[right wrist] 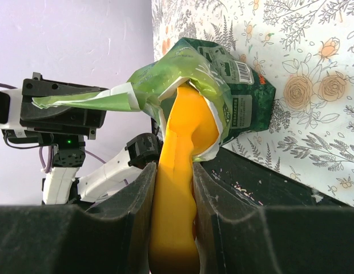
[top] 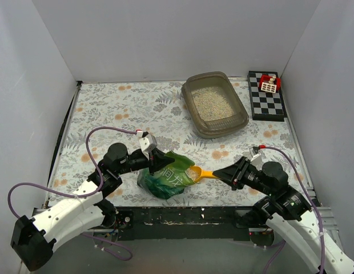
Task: Fill the litter box with clean litter
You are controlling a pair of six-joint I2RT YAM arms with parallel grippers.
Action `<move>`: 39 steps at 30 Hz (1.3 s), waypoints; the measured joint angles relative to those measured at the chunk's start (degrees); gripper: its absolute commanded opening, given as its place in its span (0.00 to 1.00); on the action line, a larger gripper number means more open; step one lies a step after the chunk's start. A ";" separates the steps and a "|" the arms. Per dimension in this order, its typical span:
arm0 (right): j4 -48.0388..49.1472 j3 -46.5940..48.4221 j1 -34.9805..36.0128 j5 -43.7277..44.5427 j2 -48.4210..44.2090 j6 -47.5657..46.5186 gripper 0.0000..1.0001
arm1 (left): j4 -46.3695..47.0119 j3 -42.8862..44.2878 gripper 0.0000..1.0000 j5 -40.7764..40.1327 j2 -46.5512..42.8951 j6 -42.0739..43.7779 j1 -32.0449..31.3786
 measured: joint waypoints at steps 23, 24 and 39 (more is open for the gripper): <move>-12.70 1.70 0.00 3.72 -13.51 4.15 0.01 | 1.53 -2.25 0.00 -7.26 -3.98 0.09 -1.55; -12.63 1.27 0.00 3.65 -13.51 4.57 0.01 | 1.22 -2.29 0.00 -7.78 -4.31 0.04 -1.64; -2.34 -5.35 -0.37 -0.04 -13.53 9.22 0.01 | -7.13 -1.68 0.00 -18.47 -10.64 2.93 -2.32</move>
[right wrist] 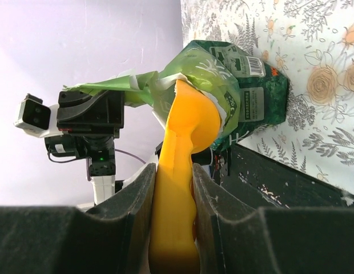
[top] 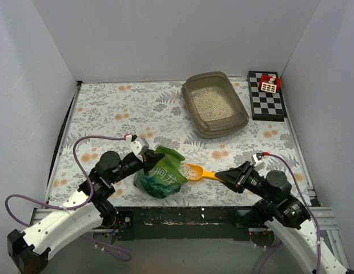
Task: Fill the litter box with clean litter
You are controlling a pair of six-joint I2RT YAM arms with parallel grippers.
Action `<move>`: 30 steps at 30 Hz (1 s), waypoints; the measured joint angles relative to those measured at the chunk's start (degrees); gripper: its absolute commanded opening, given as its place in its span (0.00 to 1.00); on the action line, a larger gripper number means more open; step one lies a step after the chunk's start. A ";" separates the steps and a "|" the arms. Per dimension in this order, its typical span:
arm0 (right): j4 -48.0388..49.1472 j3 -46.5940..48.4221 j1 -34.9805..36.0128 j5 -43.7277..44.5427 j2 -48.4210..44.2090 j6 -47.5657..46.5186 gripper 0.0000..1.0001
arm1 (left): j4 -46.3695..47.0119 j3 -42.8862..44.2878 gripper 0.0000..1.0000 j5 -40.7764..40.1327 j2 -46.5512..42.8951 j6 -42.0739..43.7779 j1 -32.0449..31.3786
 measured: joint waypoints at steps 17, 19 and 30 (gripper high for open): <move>31.15 -10.99 -0.04 -3.85 13.18 1.95 0.01 | -5.77 0.44 0.00 -9.38 -4.57 6.67 2.25; 31.82 -10.99 -0.07 -4.22 13.57 1.60 0.01 | -5.75 -0.09 0.00 -9.20 -5.46 6.38 2.47; 19.15 -9.42 -0.07 -3.85 5.07 -0.50 0.01 | -3.26 -0.59 0.00 -3.17 -3.02 2.75 3.23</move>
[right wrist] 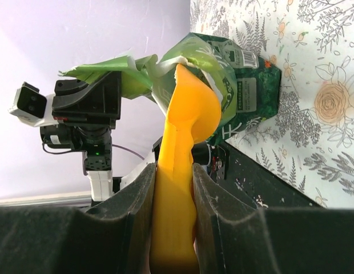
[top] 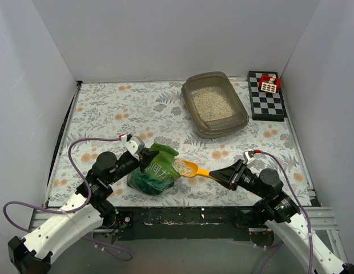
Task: Fill the litter box with clean litter
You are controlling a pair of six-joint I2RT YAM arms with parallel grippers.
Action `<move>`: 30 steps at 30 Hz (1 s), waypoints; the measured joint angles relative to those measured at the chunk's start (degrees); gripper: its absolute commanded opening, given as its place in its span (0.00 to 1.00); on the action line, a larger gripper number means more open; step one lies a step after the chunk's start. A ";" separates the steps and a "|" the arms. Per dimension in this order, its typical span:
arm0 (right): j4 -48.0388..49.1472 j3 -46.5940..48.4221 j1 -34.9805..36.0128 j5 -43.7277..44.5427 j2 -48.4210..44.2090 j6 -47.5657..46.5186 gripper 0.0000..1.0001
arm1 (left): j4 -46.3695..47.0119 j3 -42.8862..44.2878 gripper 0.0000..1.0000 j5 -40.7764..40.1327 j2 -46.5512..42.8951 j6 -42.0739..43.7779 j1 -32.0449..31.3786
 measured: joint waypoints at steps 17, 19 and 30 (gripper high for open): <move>-15.91 5.46 0.02 2.64 -4.81 0.74 0.01 | 4.50 -2.40 0.00 0.92 -0.04 -2.40 0.31; -16.26 6.16 0.02 3.06 -4.81 0.96 0.01 | 4.68 -2.56 0.00 0.26 -0.61 -2.64 0.31; -17.81 11.08 0.07 4.37 -4.81 1.60 0.01 | 4.76 -2.71 0.00 -4.13 -1.75 -3.61 0.33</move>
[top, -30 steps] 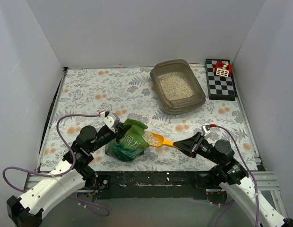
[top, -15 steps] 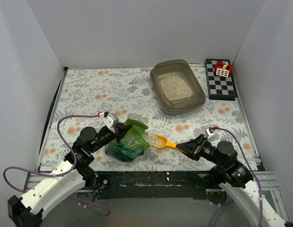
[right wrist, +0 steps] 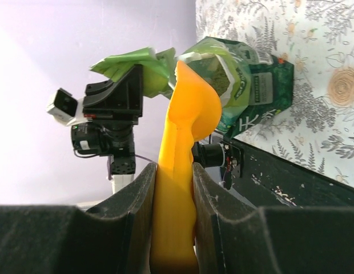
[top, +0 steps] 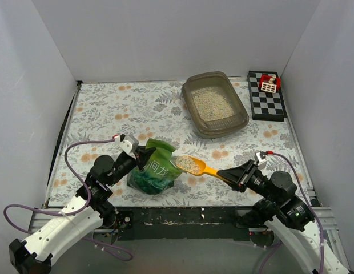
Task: Fill the litter box with clean litter
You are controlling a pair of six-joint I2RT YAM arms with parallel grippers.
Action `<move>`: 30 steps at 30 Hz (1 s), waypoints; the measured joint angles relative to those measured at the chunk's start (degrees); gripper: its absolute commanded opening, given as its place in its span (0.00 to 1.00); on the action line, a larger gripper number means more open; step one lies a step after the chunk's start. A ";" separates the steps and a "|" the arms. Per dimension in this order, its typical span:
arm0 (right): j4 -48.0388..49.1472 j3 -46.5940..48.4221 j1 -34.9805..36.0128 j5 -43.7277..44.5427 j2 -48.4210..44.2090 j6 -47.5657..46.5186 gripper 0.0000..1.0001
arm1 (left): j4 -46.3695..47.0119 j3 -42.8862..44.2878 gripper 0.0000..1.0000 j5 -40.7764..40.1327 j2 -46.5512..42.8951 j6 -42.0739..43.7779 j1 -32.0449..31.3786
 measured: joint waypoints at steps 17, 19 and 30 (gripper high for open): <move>10.01 5.07 0.00 5.31 -0.02 -2.01 0.01 | -0.04 -0.81 0.00 -8.63 -2.67 -1.40 -0.02; 13.86 3.91 0.00 6.97 -0.07 -1.79 0.01 | 0.07 -0.81 0.00 -8.66 -2.47 -1.53 -0.02; 40.61 -6.43 0.00 17.29 11.41 1.88 0.01 | 0.46 -0.81 0.00 -8.61 -1.95 -1.57 -0.02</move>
